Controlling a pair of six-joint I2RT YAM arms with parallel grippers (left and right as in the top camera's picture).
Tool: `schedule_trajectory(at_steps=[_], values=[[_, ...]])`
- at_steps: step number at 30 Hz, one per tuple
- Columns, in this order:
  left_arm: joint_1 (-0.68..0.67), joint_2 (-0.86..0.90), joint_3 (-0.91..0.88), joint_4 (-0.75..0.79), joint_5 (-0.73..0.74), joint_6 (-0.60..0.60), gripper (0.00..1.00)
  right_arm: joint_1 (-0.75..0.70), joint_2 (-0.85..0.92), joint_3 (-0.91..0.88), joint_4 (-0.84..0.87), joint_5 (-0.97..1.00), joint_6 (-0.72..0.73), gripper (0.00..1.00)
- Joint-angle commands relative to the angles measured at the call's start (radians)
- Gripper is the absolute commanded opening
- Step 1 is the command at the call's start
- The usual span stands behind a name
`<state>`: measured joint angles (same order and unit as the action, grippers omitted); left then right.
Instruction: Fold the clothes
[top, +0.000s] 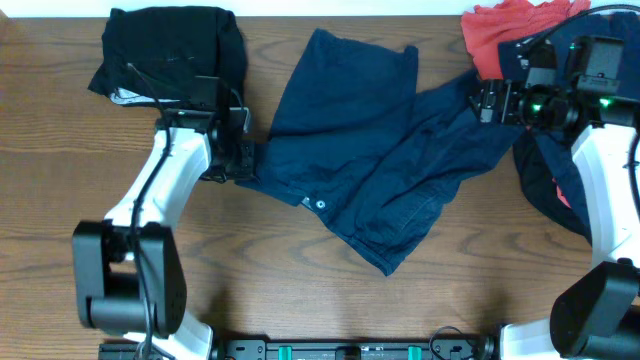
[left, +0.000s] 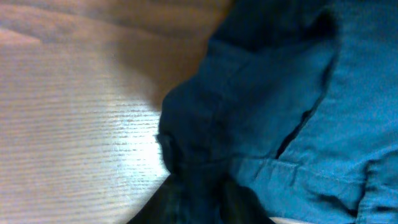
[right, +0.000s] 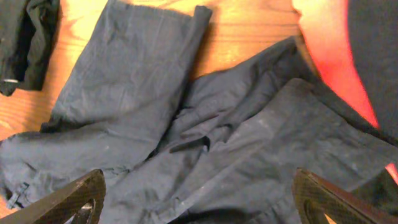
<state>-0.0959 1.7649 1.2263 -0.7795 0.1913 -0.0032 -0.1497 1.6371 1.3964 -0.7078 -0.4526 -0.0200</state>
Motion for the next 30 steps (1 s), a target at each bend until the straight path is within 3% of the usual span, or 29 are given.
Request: schedule_trajectory(at_steps=[1,6,9,10,11,13,19,26,30], values=[[0.013,0.029,0.002,-0.018,-0.145,-0.02,0.06,0.033,0.005,0.004,-0.006,0.028,-0.011,0.92],[0.08,0.003,0.003,-0.009,-0.401,-0.073,0.06,0.067,0.005,0.004,0.002,0.056,-0.012,0.9],[0.135,-0.009,0.003,0.056,-0.454,-0.074,0.06,0.082,0.005,0.004,0.012,0.098,-0.012,0.9],[0.153,-0.009,0.003,0.085,-0.453,-0.087,0.22,0.087,0.005,0.004,0.016,0.106,-0.011,0.9],[0.164,-0.009,0.003,0.108,-0.449,-0.101,0.52,0.092,0.006,0.004,0.018,0.109,-0.011,0.9],[0.177,-0.009,0.003,0.148,-0.432,-0.107,0.98,0.1,0.006,0.004,0.021,0.12,-0.011,0.9],[0.161,-0.029,0.036,0.119,-0.397,-0.107,0.98,0.105,0.006,0.004,0.013,0.143,-0.011,0.9],[0.095,-0.196,0.087,-0.142,-0.026,-0.188,0.98,0.105,0.006,0.004,0.009,0.164,-0.011,0.91],[-0.015,-0.275,0.073,-0.273,0.011,-0.186,0.98,0.104,0.006,0.004,0.011,0.208,-0.011,0.92]])
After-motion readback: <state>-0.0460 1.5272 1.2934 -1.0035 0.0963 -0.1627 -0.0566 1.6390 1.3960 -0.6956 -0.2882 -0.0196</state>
